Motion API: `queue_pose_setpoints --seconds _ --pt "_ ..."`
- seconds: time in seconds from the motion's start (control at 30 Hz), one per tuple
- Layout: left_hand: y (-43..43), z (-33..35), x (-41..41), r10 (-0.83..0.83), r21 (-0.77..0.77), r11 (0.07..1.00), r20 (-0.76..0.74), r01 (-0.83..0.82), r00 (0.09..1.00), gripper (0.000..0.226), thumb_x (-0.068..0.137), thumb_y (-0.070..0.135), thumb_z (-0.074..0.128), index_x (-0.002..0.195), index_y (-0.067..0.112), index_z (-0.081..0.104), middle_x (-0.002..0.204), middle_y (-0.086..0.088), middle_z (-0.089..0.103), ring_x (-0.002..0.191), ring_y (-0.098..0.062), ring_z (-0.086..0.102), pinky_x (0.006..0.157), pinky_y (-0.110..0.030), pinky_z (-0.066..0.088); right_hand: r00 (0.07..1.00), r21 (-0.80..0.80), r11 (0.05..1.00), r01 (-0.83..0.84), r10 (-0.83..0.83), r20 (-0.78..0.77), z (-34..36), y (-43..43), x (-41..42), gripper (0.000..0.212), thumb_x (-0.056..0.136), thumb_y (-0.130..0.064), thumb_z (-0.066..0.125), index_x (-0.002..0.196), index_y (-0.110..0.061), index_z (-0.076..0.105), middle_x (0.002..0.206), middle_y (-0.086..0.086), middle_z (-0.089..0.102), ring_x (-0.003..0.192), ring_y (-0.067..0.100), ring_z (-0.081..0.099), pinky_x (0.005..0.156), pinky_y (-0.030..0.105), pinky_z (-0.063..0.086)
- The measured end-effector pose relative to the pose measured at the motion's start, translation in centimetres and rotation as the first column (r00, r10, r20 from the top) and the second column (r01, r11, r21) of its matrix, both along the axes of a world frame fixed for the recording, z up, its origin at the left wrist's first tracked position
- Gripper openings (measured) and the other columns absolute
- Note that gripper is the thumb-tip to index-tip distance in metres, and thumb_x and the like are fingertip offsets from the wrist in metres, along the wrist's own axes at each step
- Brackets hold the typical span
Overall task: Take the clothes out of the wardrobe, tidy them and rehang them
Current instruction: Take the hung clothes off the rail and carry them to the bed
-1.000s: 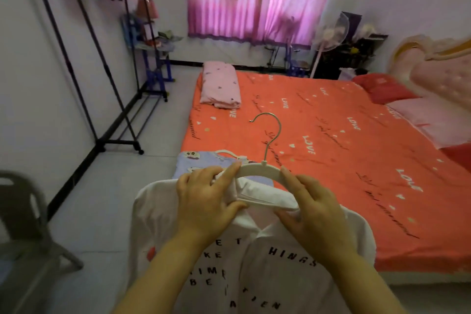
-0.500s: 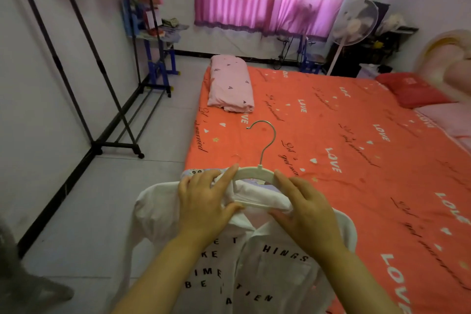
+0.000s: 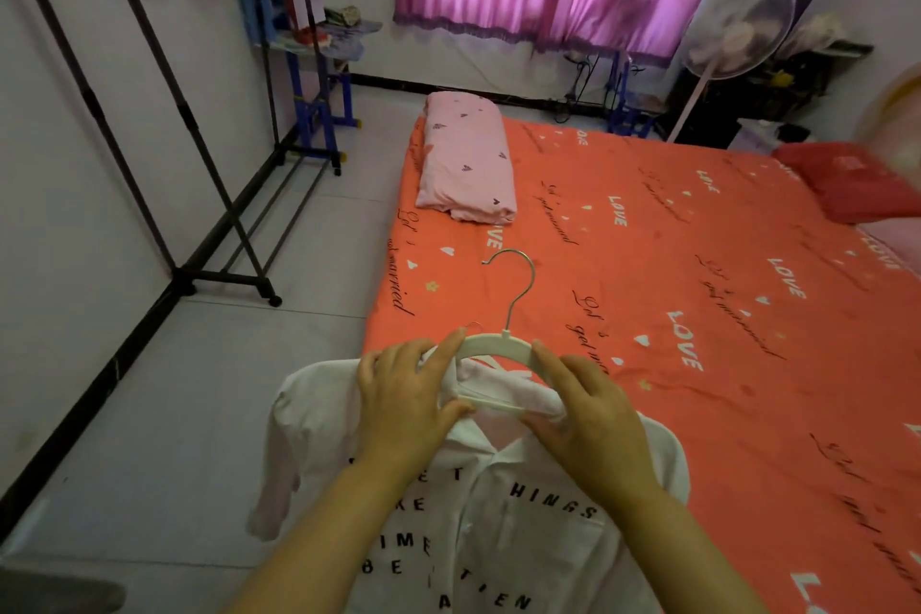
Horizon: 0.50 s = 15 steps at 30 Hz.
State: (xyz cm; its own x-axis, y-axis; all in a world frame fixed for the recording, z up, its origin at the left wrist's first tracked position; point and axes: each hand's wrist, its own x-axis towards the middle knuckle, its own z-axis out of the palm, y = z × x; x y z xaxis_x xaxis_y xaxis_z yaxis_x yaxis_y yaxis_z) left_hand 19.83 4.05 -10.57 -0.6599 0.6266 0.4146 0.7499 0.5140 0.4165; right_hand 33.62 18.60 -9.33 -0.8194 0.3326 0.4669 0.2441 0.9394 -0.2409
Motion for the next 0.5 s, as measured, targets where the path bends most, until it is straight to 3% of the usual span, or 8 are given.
queue_pose_setpoints --seconds 0.17,0.33,0.4,0.5 --pt "3.8 -2.1 -3.2 0.034 -0.125 0.992 0.075 -0.024 0.997 0.077 0.070 0.043 0.074 0.139 0.037 0.038 0.119 0.002 0.055 0.114 -0.022 0.046 0.103 -0.038 0.021 0.999 -0.046 0.998 -0.047 0.048 0.024 -1.8 4.0 -3.5 0.074 0.056 -0.015 0.090 0.124 -0.007 0.060 0.097 0.012 0.065 0.078 0.030 0.064 0.060 0.039 0.054" --pt "7.9 -5.3 -6.4 0.086 -0.218 0.974 0.137 -0.054 0.987 0.076 0.082 0.050 0.060 0.145 0.035 0.021 0.138 0.006 0.038 0.131 -0.015 0.030 0.113 -0.034 0.012 0.993 -0.179 0.980 -0.092 0.104 0.055 -6.2 8.7 -7.8 0.072 0.061 -0.011 0.086 0.127 -0.005 0.057 0.102 0.012 0.063 0.084 0.031 0.064 0.063 0.042 0.054" --pt "9.0 -7.0 -7.4 0.132 -0.281 0.956 0.166 -0.081 0.977 0.075 0.085 0.050 0.057 0.146 0.033 0.018 0.146 0.005 0.029 0.137 -0.014 0.022 0.113 -0.034 0.008 0.989 -0.232 0.971 -0.051 0.082 0.127 -9.0 10.5 -10.0 0.075 0.064 -0.012 0.083 0.132 -0.010 0.051 0.110 0.012 0.062 0.094 0.033 0.062 0.074 0.043 0.053" --pt "10.5 -10.9 -8.6 0.198 -0.421 0.904 0.240 -0.082 0.950 0.073 0.089 0.052 0.051 0.147 0.034 0.011 0.154 0.004 0.013 0.141 -0.012 0.007 0.114 -0.035 0.000 0.927 -0.278 0.951 0.131 -0.019 0.374 -14.8 13.4 -13.3 0.081 0.080 -0.033 0.069 0.147 -0.021 0.026 0.139 0.006 0.043 0.126 0.027 0.042 0.104 0.037 0.031"
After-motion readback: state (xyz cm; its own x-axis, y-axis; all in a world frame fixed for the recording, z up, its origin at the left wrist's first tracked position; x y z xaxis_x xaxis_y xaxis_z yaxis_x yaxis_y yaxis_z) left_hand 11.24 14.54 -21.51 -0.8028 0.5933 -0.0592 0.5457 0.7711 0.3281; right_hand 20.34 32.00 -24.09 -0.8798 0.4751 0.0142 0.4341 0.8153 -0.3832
